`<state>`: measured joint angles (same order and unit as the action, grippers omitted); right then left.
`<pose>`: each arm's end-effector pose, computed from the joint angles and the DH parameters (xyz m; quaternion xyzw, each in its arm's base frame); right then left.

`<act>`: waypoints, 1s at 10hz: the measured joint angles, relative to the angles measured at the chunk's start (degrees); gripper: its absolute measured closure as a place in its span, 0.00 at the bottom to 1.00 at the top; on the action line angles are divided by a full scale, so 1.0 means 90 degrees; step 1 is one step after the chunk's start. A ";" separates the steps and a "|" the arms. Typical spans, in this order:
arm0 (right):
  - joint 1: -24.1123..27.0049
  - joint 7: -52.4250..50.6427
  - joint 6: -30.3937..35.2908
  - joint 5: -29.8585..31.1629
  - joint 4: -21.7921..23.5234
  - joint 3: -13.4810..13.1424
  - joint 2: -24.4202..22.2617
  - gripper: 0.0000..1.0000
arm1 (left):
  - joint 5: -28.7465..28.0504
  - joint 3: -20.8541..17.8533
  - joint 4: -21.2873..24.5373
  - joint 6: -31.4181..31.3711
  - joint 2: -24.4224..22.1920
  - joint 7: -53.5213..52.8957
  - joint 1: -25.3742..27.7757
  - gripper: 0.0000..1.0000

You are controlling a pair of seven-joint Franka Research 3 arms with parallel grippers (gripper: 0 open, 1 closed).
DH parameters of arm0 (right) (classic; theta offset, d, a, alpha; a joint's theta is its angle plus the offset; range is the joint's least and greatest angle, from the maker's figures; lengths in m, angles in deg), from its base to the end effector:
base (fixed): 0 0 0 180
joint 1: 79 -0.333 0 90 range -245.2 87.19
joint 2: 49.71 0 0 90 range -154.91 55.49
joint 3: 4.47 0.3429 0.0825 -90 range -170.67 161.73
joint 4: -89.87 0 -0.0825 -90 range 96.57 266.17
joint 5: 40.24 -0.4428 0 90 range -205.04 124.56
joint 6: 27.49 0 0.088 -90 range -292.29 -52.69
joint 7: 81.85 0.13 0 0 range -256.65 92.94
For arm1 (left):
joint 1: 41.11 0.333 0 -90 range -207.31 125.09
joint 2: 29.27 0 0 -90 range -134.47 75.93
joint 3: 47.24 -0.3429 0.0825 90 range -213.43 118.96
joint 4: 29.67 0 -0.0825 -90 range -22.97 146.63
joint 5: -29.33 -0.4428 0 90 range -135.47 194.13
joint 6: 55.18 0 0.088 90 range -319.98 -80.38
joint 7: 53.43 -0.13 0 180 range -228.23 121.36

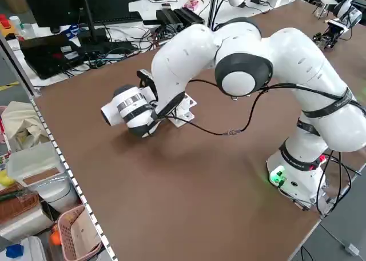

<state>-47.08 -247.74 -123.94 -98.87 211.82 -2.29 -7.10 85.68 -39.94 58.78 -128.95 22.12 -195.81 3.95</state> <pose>0.4507 -0.1359 0.0127 -0.5598 -0.5466 -0.4472 0.4335 0.5790 0.3024 0.1231 0.5382 -0.4861 0.5005 0.4729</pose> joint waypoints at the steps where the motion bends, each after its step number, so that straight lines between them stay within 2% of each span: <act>1: 0.0000 -0.0006 0.0000 -0.0001 0.0000 0.0000 0.0013 0.03 | -0.0007 0.0001 0.0000 0.0053 -0.0059 0.0000 0.0000 0.79; 4: 0.0000 -0.0008 -0.0001 -0.0004 0.0000 0.0000 0.0020 0.12 | -0.0062 0.0040 0.0002 0.0133 -0.0165 0.0000 -0.0008 0.79; 10: -0.0005 -0.0011 -0.0002 -0.0010 0.0000 0.0003 0.0024 0.37 | -0.0171 0.0132 0.0013 0.0205 -0.0300 -0.0005 0.0001 0.79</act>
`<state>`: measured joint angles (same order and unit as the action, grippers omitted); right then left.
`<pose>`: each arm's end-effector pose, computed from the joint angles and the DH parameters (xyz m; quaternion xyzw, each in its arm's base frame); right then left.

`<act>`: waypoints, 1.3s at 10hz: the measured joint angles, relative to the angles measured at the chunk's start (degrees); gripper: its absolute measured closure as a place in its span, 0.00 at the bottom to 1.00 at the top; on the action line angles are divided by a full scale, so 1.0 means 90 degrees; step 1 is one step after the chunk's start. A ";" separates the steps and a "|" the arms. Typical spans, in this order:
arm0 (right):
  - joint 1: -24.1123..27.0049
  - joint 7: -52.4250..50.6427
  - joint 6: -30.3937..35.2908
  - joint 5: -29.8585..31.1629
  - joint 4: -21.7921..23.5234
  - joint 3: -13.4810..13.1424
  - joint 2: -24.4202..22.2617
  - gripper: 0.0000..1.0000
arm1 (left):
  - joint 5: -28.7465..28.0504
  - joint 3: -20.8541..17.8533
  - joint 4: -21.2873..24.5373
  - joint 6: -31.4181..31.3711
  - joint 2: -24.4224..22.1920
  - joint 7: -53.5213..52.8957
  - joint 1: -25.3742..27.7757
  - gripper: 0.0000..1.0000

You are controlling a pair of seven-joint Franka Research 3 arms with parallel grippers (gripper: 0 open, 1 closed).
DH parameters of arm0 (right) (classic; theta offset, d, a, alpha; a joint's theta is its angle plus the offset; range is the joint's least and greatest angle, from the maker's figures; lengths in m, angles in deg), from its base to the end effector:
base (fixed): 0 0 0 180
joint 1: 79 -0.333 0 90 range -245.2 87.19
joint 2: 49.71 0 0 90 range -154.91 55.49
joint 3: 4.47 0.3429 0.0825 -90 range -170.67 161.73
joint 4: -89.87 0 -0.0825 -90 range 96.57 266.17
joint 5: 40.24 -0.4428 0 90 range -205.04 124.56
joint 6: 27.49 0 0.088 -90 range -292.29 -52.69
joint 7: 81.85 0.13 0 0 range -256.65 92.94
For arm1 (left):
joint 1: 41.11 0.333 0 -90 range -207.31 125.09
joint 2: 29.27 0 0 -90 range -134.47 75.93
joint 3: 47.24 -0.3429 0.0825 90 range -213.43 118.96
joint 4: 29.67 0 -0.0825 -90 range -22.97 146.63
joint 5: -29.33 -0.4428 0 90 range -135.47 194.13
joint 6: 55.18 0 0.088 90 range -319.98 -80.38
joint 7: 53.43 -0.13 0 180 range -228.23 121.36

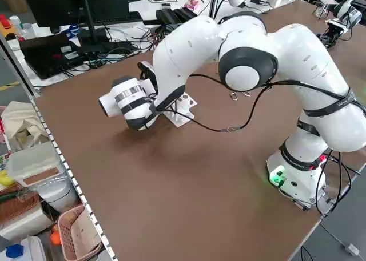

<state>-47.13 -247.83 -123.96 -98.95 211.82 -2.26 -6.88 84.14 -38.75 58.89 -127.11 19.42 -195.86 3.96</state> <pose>0.4501 -0.1347 0.0110 -0.5596 -0.5458 -0.4474 0.4346 0.5855 0.2954 0.1557 0.5189 -0.5108 0.4945 0.4747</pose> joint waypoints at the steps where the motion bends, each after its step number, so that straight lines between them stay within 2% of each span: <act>1: -0.0001 0.0000 -0.0002 -0.0003 0.0000 0.0000 0.0002 0.44 | -0.0016 0.0006 0.0001 0.0002 -0.0039 -0.0002 0.0000 0.79; 4: -0.0011 -0.0001 -0.0003 -0.0067 0.0000 0.0004 0.0008 0.48 | -0.0026 0.0015 0.0043 0.0013 -0.0067 -0.0002 0.0001 0.79; 7: -0.0020 -0.0001 -0.0002 -0.0076 0.0000 0.0011 0.0020 0.62 | -0.0013 0.0024 0.0124 0.0012 -0.0067 -0.0005 0.0006 0.79; 13: -0.0302 0.0053 0.0042 -0.0381 0.0080 0.0030 0.0034 0.61 | 0.0021 0.0034 0.0134 0.0015 -0.0127 -0.0005 0.0032 0.79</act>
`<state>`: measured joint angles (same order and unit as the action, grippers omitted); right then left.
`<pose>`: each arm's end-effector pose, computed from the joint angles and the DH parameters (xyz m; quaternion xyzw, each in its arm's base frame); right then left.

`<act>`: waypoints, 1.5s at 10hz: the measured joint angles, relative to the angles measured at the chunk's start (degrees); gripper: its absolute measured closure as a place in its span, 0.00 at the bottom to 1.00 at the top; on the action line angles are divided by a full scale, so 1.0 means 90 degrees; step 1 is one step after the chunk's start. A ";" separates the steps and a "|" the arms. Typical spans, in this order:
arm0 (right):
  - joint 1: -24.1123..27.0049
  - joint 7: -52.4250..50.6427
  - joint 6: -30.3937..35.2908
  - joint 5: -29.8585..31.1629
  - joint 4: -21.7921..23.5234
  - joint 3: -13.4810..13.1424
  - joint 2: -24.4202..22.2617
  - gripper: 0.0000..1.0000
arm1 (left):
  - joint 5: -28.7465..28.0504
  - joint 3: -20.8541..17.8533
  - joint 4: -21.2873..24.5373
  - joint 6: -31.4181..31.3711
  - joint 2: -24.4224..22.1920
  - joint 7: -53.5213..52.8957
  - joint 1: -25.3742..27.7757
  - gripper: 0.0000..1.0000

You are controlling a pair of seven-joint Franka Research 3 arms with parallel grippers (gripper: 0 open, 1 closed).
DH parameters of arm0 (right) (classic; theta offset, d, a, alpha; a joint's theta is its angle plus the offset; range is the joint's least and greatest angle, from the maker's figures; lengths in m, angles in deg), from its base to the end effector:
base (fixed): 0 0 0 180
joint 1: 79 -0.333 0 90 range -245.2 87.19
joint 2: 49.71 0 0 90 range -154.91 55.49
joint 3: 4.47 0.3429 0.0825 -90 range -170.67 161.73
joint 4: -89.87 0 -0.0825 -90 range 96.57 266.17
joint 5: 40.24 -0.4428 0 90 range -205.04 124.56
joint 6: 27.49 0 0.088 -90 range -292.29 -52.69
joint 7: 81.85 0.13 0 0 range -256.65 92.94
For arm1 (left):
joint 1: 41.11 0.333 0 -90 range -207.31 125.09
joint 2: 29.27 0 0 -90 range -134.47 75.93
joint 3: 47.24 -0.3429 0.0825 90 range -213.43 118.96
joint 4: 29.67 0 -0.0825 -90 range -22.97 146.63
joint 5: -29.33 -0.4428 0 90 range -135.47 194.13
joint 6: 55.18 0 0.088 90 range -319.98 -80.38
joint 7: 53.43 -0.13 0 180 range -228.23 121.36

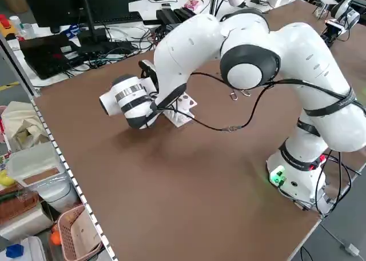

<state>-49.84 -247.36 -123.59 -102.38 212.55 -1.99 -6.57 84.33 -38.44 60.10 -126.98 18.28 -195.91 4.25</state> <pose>0.4562 -0.1058 0.0092 -0.5580 -0.5330 -0.4530 0.4464 0.5829 0.2926 0.1626 0.5169 -0.5100 0.4966 0.4754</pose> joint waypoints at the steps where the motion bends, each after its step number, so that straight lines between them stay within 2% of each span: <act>1: -0.0093 0.0044 0.0014 -0.0127 0.0050 0.0008 0.0000 0.61 | 0.0000 0.0000 0.0000 0.0003 -0.0032 0.0000 0.0001 0.79; 5: -0.0516 0.0122 0.0044 -0.0850 0.0225 0.0230 -0.0045 0.61 | 0.0034 0.0001 0.0016 0.0114 -0.0108 0.0095 0.0003 0.79; 8: -0.1010 0.0180 0.0043 -0.1465 0.0497 0.0267 -0.0366 0.61 | 0.0105 0.0006 0.0027 0.0171 -0.0109 0.0370 0.0009 0.79; 11: -0.1729 0.0191 -0.0006 -0.2447 0.0893 0.0264 -0.0794 0.61 | 0.0166 0.0007 0.0014 0.0226 -0.0151 0.0423 0.0038 0.79; 15: -0.2992 0.0207 -0.0226 -0.4041 0.1072 0.0253 -0.0918 0.61 | 0.0209 0.0017 0.0012 0.0250 -0.0292 0.0461 0.0040 0.79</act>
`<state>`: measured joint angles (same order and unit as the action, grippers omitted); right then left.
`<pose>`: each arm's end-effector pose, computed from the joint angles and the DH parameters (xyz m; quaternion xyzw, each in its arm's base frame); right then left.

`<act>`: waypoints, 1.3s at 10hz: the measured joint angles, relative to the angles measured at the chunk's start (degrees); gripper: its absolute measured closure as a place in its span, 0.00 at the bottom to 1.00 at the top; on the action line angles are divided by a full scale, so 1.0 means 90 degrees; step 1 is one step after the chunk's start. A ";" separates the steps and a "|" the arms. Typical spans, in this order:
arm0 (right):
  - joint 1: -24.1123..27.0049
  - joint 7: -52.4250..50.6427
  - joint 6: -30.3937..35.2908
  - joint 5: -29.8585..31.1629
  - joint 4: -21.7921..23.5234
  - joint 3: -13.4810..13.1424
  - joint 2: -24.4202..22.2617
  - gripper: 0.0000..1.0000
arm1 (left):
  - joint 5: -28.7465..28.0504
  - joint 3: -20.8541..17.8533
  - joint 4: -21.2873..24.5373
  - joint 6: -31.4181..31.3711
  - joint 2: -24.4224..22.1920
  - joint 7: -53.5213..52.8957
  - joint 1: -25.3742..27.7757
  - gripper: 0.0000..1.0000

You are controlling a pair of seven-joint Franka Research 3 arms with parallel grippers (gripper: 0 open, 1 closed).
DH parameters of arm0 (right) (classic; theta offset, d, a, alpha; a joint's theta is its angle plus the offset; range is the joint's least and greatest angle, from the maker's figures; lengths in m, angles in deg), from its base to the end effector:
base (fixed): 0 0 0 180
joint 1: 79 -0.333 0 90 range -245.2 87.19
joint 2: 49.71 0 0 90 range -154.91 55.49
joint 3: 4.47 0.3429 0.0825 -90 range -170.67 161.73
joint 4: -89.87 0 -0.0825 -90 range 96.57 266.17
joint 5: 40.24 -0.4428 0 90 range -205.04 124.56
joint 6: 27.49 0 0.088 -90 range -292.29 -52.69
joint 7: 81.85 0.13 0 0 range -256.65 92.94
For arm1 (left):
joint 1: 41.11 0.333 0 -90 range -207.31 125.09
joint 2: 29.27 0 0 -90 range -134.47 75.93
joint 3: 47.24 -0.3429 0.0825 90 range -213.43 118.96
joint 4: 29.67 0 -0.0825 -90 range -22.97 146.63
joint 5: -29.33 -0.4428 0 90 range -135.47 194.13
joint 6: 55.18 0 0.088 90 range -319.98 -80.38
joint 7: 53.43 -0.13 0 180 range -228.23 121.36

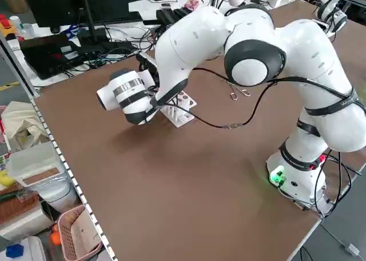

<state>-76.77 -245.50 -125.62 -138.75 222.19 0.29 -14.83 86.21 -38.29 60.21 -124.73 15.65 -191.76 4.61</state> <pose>0.4790 0.1421 0.0611 -0.5669 -0.4559 -0.5033 0.4663 0.5869 0.2958 0.1977 0.5201 -0.4964 0.4962 0.4867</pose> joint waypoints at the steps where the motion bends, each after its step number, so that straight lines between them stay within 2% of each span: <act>1: -0.0253 0.0004 -0.0074 -0.0351 0.0019 -0.0005 -0.0002 0.61 | 0.0001 0.0000 0.0000 0.0028 -0.0063 0.0058 0.0001 0.79; 3: -0.0759 0.0025 -0.0156 -0.1017 0.0043 -0.0006 -0.0002 0.61 | 0.0023 0.0004 0.0003 0.0084 -0.0195 0.0161 0.0001 0.79; 5: -0.1225 0.0130 -0.0288 -0.1334 0.0059 0.0008 -0.0002 0.61 | 0.0027 0.0007 0.0019 0.0123 -0.0352 0.0242 0.0001 0.79; 7: -0.1436 0.0133 -0.0361 -0.1570 0.0086 0.0158 -0.0002 0.61 | 0.0027 0.0039 0.0113 0.0142 -0.0547 0.0314 -0.0044 0.79; 11: -0.1533 0.0168 -0.0494 -0.1598 0.0020 0.0330 -0.0009 0.61 | 0.0016 0.0066 0.0199 -0.0093 -0.0790 0.0400 -0.0793 0.79; 13: -0.1607 0.0230 -0.0853 -0.1581 -0.0084 0.0336 -0.0028 0.61 | 0.0014 0.0078 0.0277 -0.0362 -0.0928 0.0590 -0.1281 0.79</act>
<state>-91.23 -243.43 -133.29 -152.98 221.43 3.31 -15.08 86.34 -37.59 62.70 -127.98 7.31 -186.46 -6.91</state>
